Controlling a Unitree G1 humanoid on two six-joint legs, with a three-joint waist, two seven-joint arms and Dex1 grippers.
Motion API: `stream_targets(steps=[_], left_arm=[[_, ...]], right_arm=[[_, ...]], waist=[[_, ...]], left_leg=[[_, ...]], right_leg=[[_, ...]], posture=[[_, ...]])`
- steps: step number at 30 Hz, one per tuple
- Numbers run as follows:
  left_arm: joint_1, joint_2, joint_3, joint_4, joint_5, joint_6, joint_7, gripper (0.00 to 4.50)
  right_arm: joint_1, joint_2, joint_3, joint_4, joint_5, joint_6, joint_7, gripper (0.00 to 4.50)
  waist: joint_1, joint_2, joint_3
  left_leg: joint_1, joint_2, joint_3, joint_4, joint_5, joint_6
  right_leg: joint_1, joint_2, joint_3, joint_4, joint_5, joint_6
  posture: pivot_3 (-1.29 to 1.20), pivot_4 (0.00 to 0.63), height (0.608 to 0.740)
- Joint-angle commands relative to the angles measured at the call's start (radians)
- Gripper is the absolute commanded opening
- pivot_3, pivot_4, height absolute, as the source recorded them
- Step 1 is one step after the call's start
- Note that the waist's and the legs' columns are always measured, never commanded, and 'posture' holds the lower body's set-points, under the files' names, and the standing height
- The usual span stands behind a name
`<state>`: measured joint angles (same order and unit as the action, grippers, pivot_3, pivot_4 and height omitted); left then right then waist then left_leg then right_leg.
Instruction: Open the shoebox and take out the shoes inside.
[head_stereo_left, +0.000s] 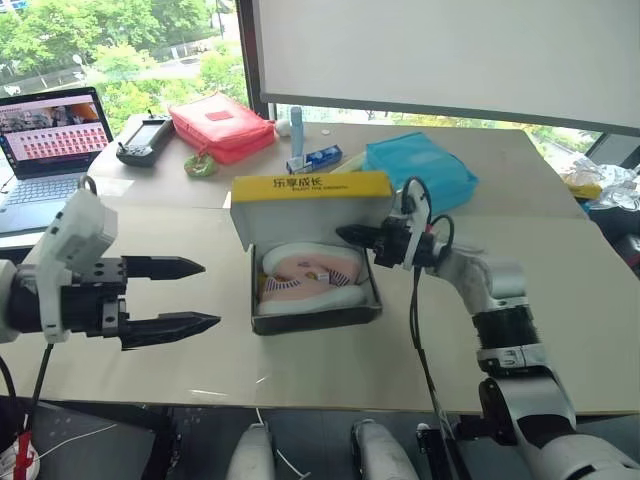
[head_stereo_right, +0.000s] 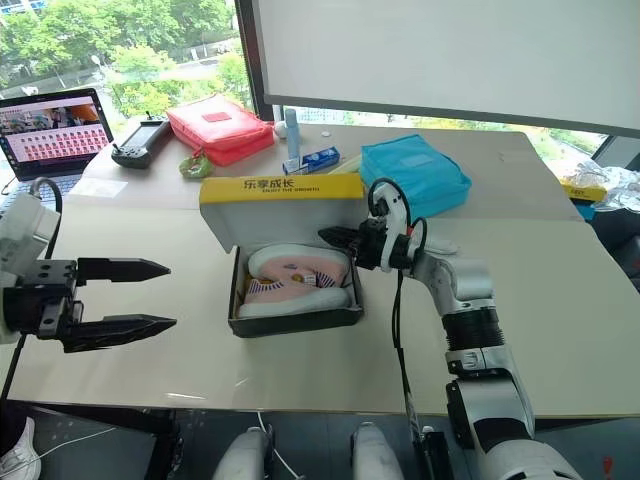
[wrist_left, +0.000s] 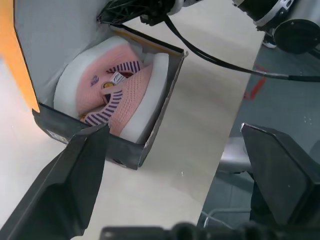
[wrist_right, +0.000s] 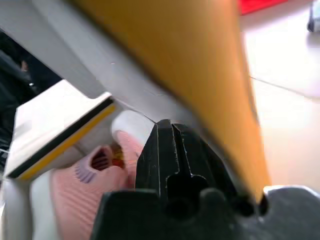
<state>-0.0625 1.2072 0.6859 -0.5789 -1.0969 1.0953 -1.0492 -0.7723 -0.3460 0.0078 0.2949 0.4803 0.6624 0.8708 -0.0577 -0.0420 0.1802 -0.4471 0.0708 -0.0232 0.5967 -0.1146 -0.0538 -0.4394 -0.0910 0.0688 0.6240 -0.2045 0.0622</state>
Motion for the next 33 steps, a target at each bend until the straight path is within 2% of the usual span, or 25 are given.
stream_targets(steps=[1, 5, 12, 15, 18, 20, 22, 26, 28, 29, 31, 33], left_arm=[[0.030, -0.011, 0.051, -0.035, -0.005, -0.006, 0.005, 4.49], [0.048, -0.022, 0.063, -0.051, -0.024, -0.011, 0.017, 4.49], [0.055, -0.037, 0.018, -0.044, -0.001, -0.050, 0.020, 4.49], [0.043, -0.039, -0.019, -0.035, 0.006, -0.069, 0.027, 4.49], [0.022, -0.037, -0.057, -0.023, 0.010, -0.087, 0.036, 4.49], [0.005, -0.035, -0.074, -0.016, 0.007, -0.092, 0.042, 4.49], [0.000, -0.032, -0.081, -0.012, 0.007, -0.095, 0.043, 4.49], [0.018, -0.023, -0.067, -0.013, 0.022, -0.098, 0.035, 4.49], [0.025, -0.019, -0.063, -0.010, 0.040, -0.105, 0.033, 4.50], [0.027, -0.017, -0.066, -0.009, 0.048, -0.108, 0.031, 4.50], [0.028, -0.017, -0.071, -0.009, 0.054, -0.112, 0.027, 4.50], [0.019, -0.016, -0.089, -0.009, 0.058, -0.115, 0.027, 4.50]], right_arm=[[-0.015, -0.057, -0.020, -0.095, 0.029, 0.042, 0.036, 0.00], [-0.053, -0.069, -0.076, -0.133, 0.099, 0.149, 0.006, 0.00], [-0.257, -0.016, -0.276, -0.121, 0.373, 0.408, -0.096, 0.00], [-0.300, 0.036, -0.254, -0.078, 0.310, 0.352, -0.190, 0.00], [-0.302, 0.052, -0.144, -0.048, 0.147, 0.237, -0.275, 0.00], [-0.284, 0.030, -0.081, -0.052, 0.088, 0.198, -0.247, 0.00], [-0.274, 0.000, -0.082, -0.078, 0.107, 0.205, -0.188, 0.00], [-0.241, -0.189, -0.028, -0.241, 0.149, 0.225, 0.066, 0.00], [-0.191, -0.366, 0.075, -0.361, 0.114, 0.165, 0.282, 0.57], [-0.169, -0.432, 0.123, -0.403, 0.089, 0.132, 0.360, 0.71], [-0.148, -0.490, 0.182, -0.439, 0.048, 0.080, 0.422, 1.37], [-0.138, -0.505, 0.238, -0.452, 0.001, 0.034, 0.453, 2.12]], waist=[[-0.001, 0.001, 0.000], [-0.001, 0.001, 0.000], [-0.012, 0.003, 0.002], [-0.013, 0.003, 0.002], [-0.013, 0.003, 0.002], [-0.010, 0.003, 0.002], [-0.008, 0.003, 0.002], [0.007, 0.004, 0.003], [0.014, 0.004, 0.003], [0.019, 0.004, 0.003], [0.015, 0.004, 0.002], [0.002, 0.004, 0.002]], left_leg=[[0.000, 0.000, 0.000, 0.000, 0.000, 0.000], [0.000, 0.000, 0.000, -0.002, 0.000, 0.000], [0.001, 0.000, -0.001, -0.002, 0.000, 0.001], [0.002, 0.000, -0.001, -0.002, 0.000, 0.000], [0.002, 0.000, -0.001, -0.002, 0.000, 0.000], [0.000, 0.000, -0.001, -0.002, 0.000, 0.000], [-0.001, 0.000, -0.001, -0.002, 0.000, 0.000], [-0.009, 0.000, -0.001, -0.002, 0.005, 0.008], [-0.010, 0.000, 0.000, -0.002, 0.005, 0.008], [-0.010, 0.000, 0.000, -0.003, 0.005, 0.008], [-0.010, 0.000, 0.000, -0.005, 0.004, 0.007], [-0.009, 0.001, 0.001, -0.005, 0.003, 0.006]], right_leg=[[0.000, 0.000, 0.000, 0.000, 0.000, 0.000], [-0.001, 0.001, 0.000, 0.001, -0.002, 0.000], [-0.001, 0.001, 0.000, 0.003, -0.002, 0.000], [-0.001, 0.001, 0.000, 0.002, -0.002, 0.000], [0.000, 0.001, 0.000, 0.002, -0.002, -0.001], [-0.002, 0.001, 0.000, 0.002, -0.001, -0.001], [-0.002, 0.001, 0.000, 0.002, -0.002, -0.001], [-0.007, 0.001, 0.000, 0.001, -0.003, 0.001], [-0.009, 0.001, 0.000, 0.002, -0.005, 0.003], [-0.011, 0.001, 0.000, 0.002, -0.005, 0.004], [-0.012, 0.001, 0.000, 0.004, -0.007, 0.006], [-0.015, 0.001, 0.001, 0.005, -0.011, 0.000]], posture=[[0.00, 0.150, 0.729], [0.00, 0.150, 0.729], [0.00, 0.150, 0.729], [0.00, 0.150, 0.729], [0.00, 0.150, 0.729], [0.00, 0.150, 0.729], [0.00, 0.150, 0.729], [0.00, 0.150, 0.729], [0.00, 0.150, 0.729], [0.00, 0.150, 0.729], [0.00, 0.150, 0.729], [0.00, 0.150, 0.729]])
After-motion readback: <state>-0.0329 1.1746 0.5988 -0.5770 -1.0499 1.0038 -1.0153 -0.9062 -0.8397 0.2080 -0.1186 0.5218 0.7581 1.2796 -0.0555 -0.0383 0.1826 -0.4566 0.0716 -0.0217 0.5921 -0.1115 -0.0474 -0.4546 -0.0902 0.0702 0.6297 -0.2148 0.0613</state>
